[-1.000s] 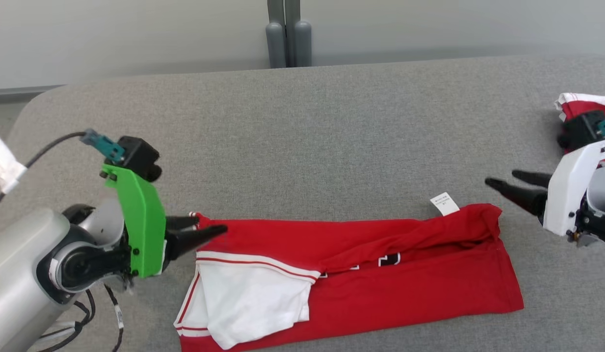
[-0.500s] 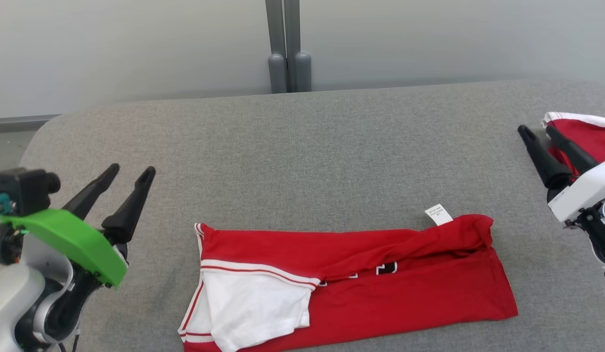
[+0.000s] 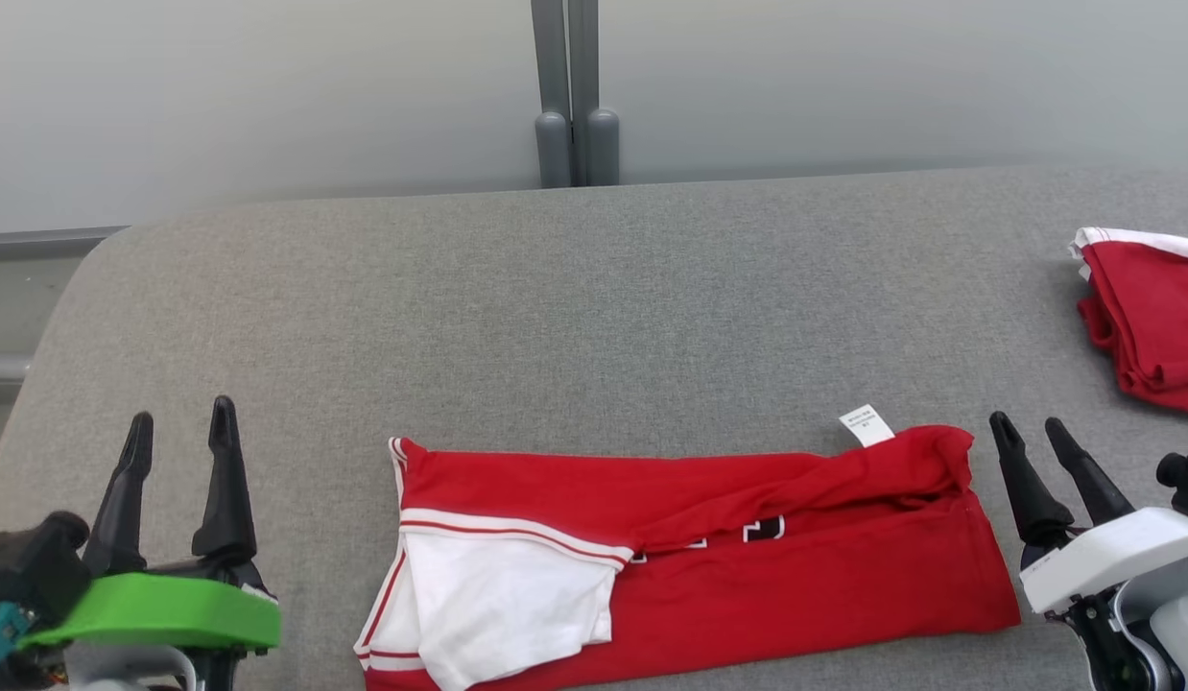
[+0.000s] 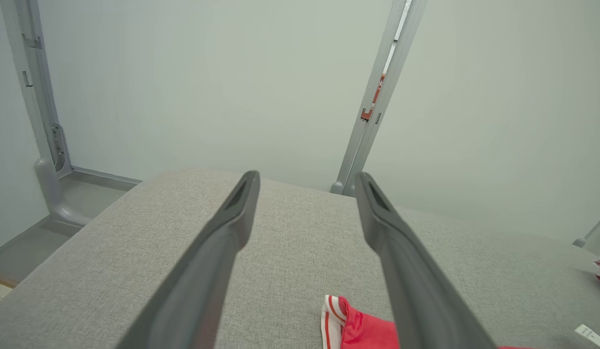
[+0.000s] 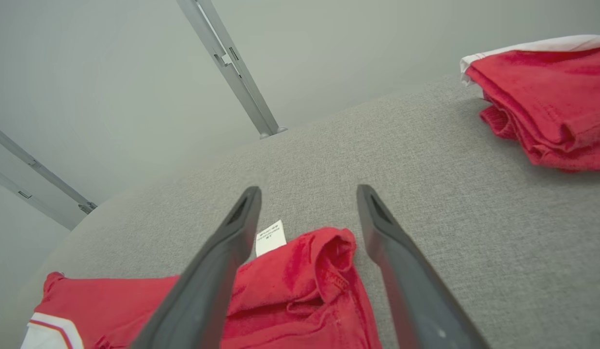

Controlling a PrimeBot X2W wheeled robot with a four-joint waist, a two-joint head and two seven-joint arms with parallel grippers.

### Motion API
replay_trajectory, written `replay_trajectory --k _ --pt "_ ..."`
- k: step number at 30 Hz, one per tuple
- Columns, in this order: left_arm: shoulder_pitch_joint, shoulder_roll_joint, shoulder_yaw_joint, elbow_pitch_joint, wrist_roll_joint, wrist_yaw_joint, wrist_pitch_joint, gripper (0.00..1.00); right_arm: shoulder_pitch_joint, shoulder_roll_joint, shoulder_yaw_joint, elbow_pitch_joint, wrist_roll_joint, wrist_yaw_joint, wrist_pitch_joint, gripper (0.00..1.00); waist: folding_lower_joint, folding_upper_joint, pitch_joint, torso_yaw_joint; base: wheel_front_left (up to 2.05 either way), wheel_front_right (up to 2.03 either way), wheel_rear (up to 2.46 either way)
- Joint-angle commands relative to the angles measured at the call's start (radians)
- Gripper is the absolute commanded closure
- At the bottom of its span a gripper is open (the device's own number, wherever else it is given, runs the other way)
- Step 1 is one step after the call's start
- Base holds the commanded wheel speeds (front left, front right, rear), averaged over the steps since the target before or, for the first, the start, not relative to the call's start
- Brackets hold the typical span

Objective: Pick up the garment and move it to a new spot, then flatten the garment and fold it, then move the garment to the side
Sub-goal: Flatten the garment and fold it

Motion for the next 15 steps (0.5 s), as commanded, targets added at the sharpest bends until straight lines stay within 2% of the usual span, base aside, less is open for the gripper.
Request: replay_trajectory --k 1,3,7,15 --pt "0.037 -0.036 0.044 -0.005 0.027 -0.019 -0.002 0.00 0.019 0.006 -0.008 -0.002 -0.013 0.000 -0.002 0.00 0.0001 0.0000 0.001 -0.001 0.00 0.00 0.00" --pt "0.088 -0.082 0.090 -0.001 0.074 -0.057 -0.002 0.00 0.031 0.014 -0.008 -0.006 -0.024 0.000 -0.002 0.00 0.0001 0.0000 0.003 -0.004 0.00 0.00 0.00" --pt "0.121 -0.121 0.132 0.018 0.137 -0.109 -0.002 0.00 0.019 0.014 -0.009 0.005 -0.036 0.000 -0.002 0.00 0.0001 0.0000 0.008 -0.008 0.00 0.00 0.00" --pt "0.096 -0.199 0.134 0.070 0.204 -0.171 -0.003 0.00 -0.041 0.046 0.005 0.120 0.001 0.000 0.105 0.00 0.0001 0.0000 0.031 -0.011 0.00 0.00 0.00"
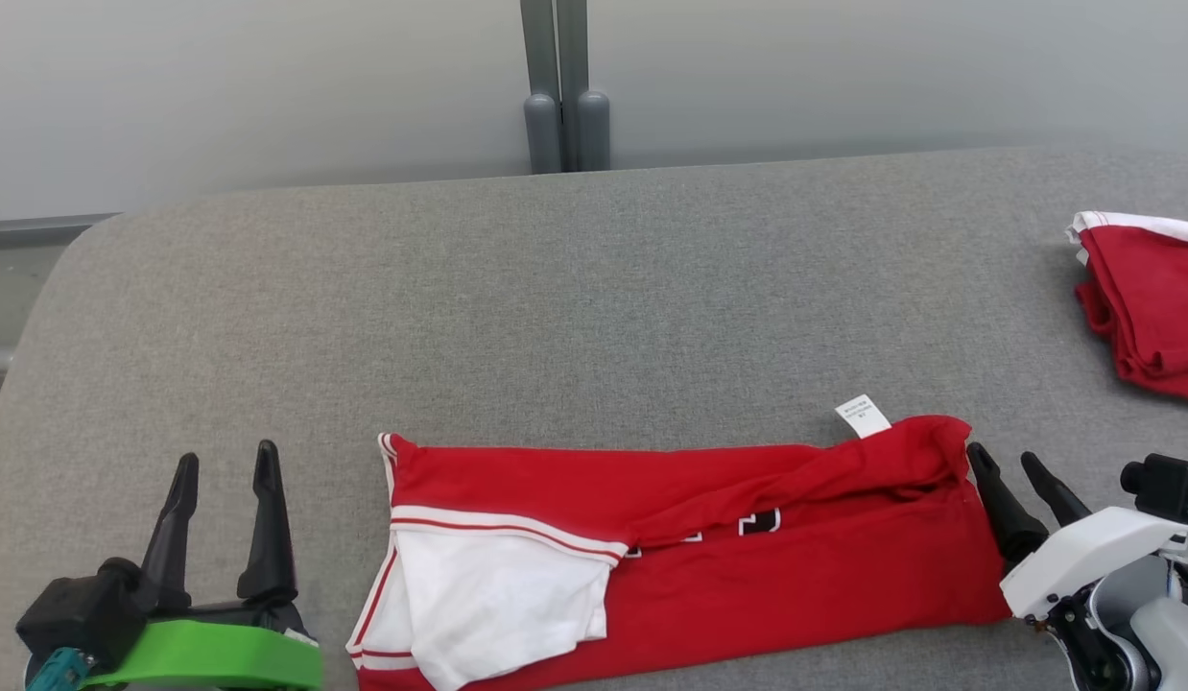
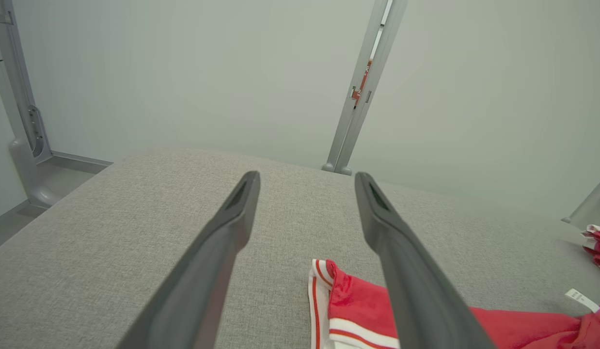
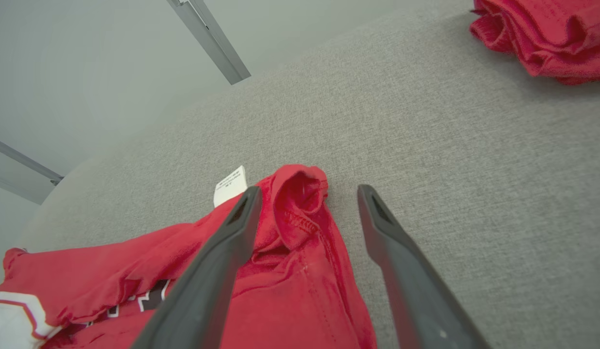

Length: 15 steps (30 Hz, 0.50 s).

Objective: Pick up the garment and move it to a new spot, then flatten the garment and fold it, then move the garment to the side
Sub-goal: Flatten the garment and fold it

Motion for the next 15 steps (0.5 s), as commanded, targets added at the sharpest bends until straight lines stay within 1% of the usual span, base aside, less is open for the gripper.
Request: replay_trajectory --k 1,5,6,15 --pt "-0.017 -0.010 -0.002 0.010 0.015 -0.011 -0.002 0.00 -0.019 0.005 0.007 0.017 0.010 0.000 0.011 0.00 0.0000 0.0000 0.007 0.004 0.00 0.00 0.00" --pt "-0.037 -0.030 -0.012 0.039 0.037 -0.034 -0.002 0.00 -0.052 0.019 0.020 0.074 0.043 0.000 0.025 0.00 0.0000 0.0000 0.022 0.017 0.00 0.00 0.00" --pt "-0.042 -0.033 -0.015 0.049 0.039 -0.039 -0.002 0.00 -0.059 0.031 0.021 0.087 0.068 0.000 0.027 0.00 0.0000 0.0000 0.026 0.020 0.00 0.00 0.00" --pt "-0.074 -0.046 -0.027 0.091 0.047 -0.062 -0.002 0.00 -0.110 0.047 0.060 0.226 0.153 0.000 0.043 0.00 0.0000 0.0000 0.046 0.055 0.00 0.00 0.00"
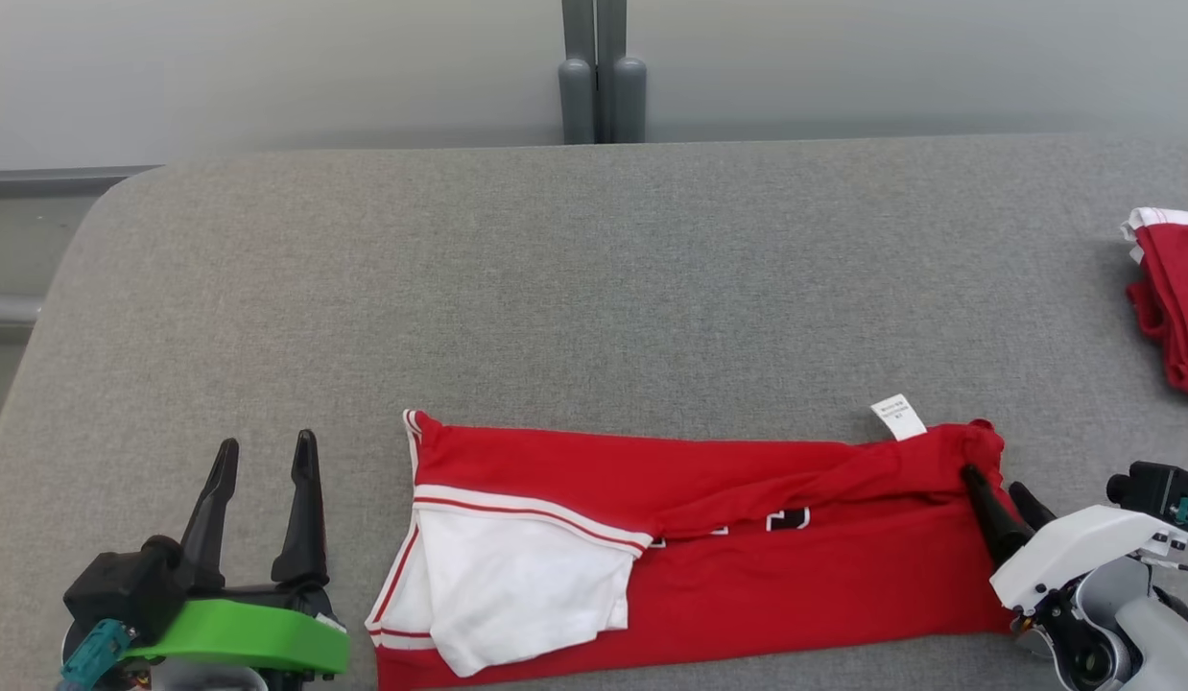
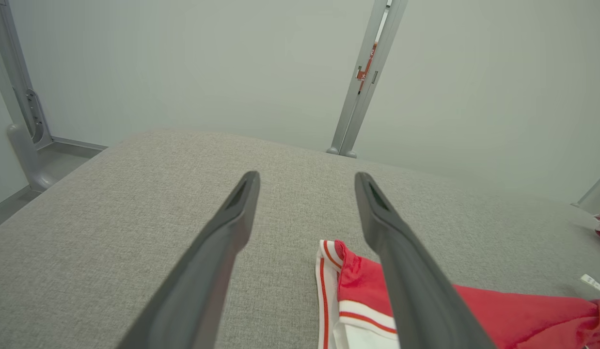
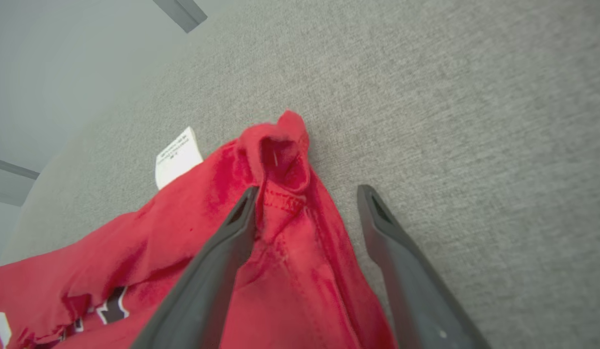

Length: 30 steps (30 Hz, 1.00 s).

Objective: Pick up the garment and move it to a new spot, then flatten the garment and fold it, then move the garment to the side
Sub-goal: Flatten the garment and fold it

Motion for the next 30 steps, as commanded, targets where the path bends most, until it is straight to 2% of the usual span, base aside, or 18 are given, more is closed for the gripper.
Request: replay_trajectory --k 1,8,9,10,11,16,21,25,30 --pt "-0.016 -0.002 0.002 0.004 0.004 -0.006 -0.002 0.00 -0.009 0.005 0.006 0.023 0.014 0.000 0.009 0.00 0.0000 0.0000 0.004 0.012 0.00 0.00 0.00" --pt "-0.014 -0.017 0.002 0.017 0.008 -0.015 -0.002 0.00 -0.001 0.027 0.053 0.100 0.074 -0.001 0.095 0.00 0.0000 0.0000 0.005 0.031 0.00 0.00 0.00" --pt "-0.013 -0.019 0.004 0.019 0.011 -0.016 -0.002 0.00 0.002 0.026 0.064 0.090 0.080 0.000 0.101 0.45 0.0000 0.0000 0.004 0.033 0.00 0.00 0.00" --pt "-0.012 -0.021 0.006 0.019 0.013 -0.016 -0.002 0.00 0.005 0.025 0.070 0.080 0.086 0.000 0.100 0.64 0.0000 0.0000 0.003 0.034 0.00 0.00 0.00" --pt "-0.010 -0.024 0.009 0.019 0.016 -0.017 -0.002 0.00 0.007 0.022 0.078 0.066 0.092 0.000 0.100 1.00 0.0000 0.0000 0.002 0.035 0.00 0.00 0.00" --pt "0.007 -0.034 0.023 0.020 0.027 -0.020 -0.002 0.00 0.002 -0.010 0.088 0.012 0.126 0.000 0.066 1.00 0.0000 0.0000 -0.010 0.032 0.00 0.00 0.00" --pt "0.020 -0.042 0.035 0.021 0.031 -0.023 -0.002 0.00 -0.042 -0.044 0.082 -0.019 0.172 0.000 0.092 1.00 0.0000 0.0000 -0.015 0.013 0.00 0.00 0.00" --pt "0.021 -0.040 0.041 0.020 0.035 -0.023 -0.002 0.00 -0.088 -0.113 0.059 -0.041 0.214 0.000 0.142 1.00 0.0000 0.0000 -0.013 -0.005 0.00 0.00 0.00" --pt "0.014 -0.048 0.039 0.024 0.039 -0.026 -0.002 0.00 -0.127 -0.175 0.015 -0.022 0.221 0.000 0.115 1.00 0.0000 0.0000 -0.010 -0.012 0.00 0.00 0.00"
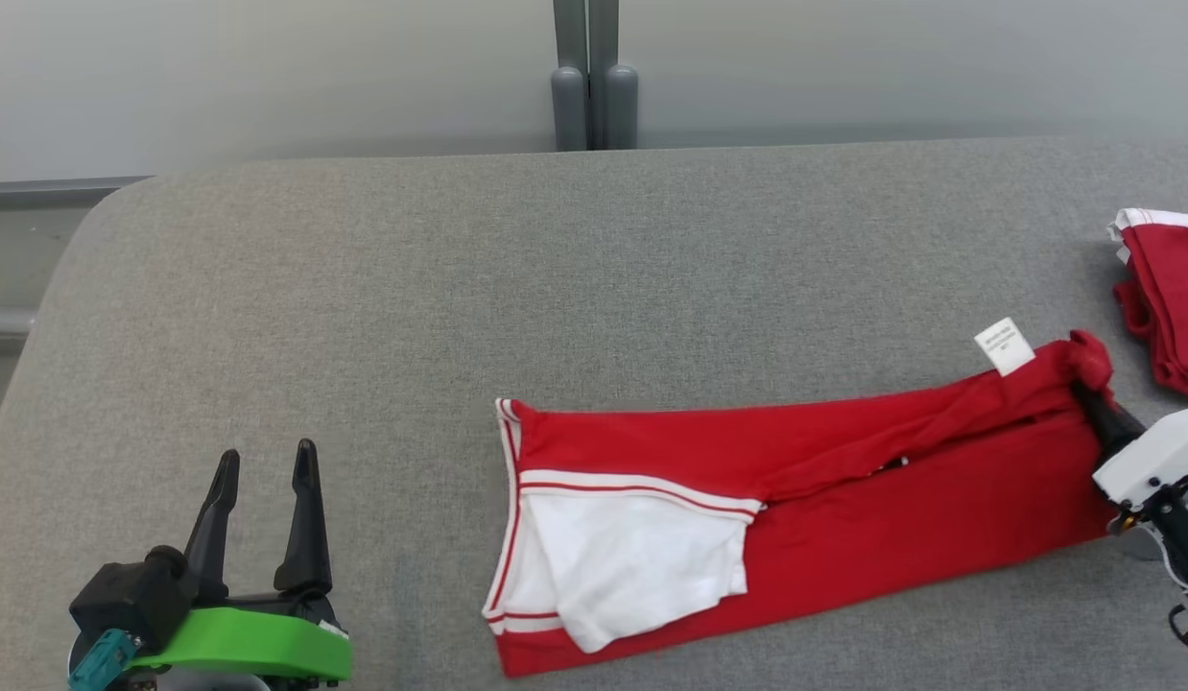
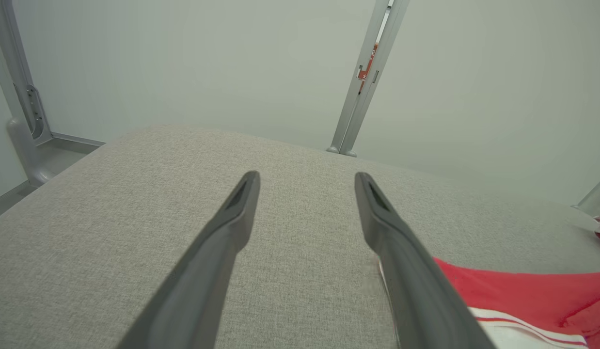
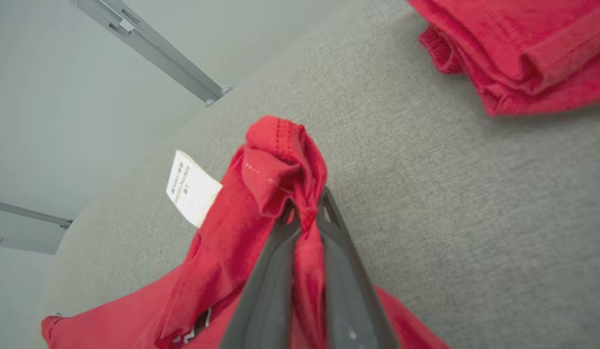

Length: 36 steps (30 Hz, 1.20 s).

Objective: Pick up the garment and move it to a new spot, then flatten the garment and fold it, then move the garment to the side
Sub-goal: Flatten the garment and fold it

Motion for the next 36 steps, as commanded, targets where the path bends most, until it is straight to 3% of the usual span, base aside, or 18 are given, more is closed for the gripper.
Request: replay_trajectory --k 1,6,13,18,22,33,34,36 --pt "-0.002 -0.006 0.001 0.002 0.009 -0.005 -0.002 0.00 -0.015 -0.013 -0.011 0.011 -0.001 0.000 -0.013 1.00 0.0000 0.0000 0.000 0.000 0.00 0.00 0.00" --pt "0.005 -0.016 0.010 0.007 0.011 -0.005 -0.002 0.00 -0.038 -0.032 -0.022 -0.001 -0.025 0.000 -0.031 1.00 0.0000 0.0000 -0.014 0.008 0.00 0.00 0.00" --pt "0.037 -0.037 0.057 -0.001 0.048 0.004 -0.002 0.00 0.016 0.013 -0.017 -0.178 -0.037 0.000 -0.016 1.00 0.0000 0.0000 -0.063 0.027 0.00 0.00 0.00" --pt "0.068 -0.061 0.095 -0.008 0.099 -0.004 -0.002 0.00 0.078 0.077 -0.008 -0.330 -0.036 0.000 0.025 1.00 0.0000 0.0000 -0.089 0.052 0.00 0.00 0.00" --pt "0.082 -0.091 0.118 -0.016 0.127 -0.026 -0.002 0.00 0.119 0.170 0.009 -0.399 -0.026 0.000 0.069 1.00 0.0000 0.0000 -0.095 0.090 0.00 0.00 0.00" --pt "0.055 -0.118 0.105 0.039 0.168 -0.081 -0.002 0.00 0.128 0.405 0.019 -0.272 -0.069 0.000 0.086 1.00 0.0000 0.0000 -0.089 0.246 0.00 0.00 0.00" --pt "0.047 -0.116 0.104 0.058 0.169 -0.089 -0.002 0.00 0.111 0.452 0.014 -0.207 -0.079 0.000 0.074 1.00 0.0000 0.0000 -0.084 0.274 0.00 0.00 0.00" --pt "0.039 -0.115 0.102 0.067 0.169 -0.092 -0.002 0.00 0.100 0.471 0.012 -0.182 -0.075 0.000 0.066 1.00 0.0000 0.0000 -0.079 0.282 0.00 0.00 0.00"
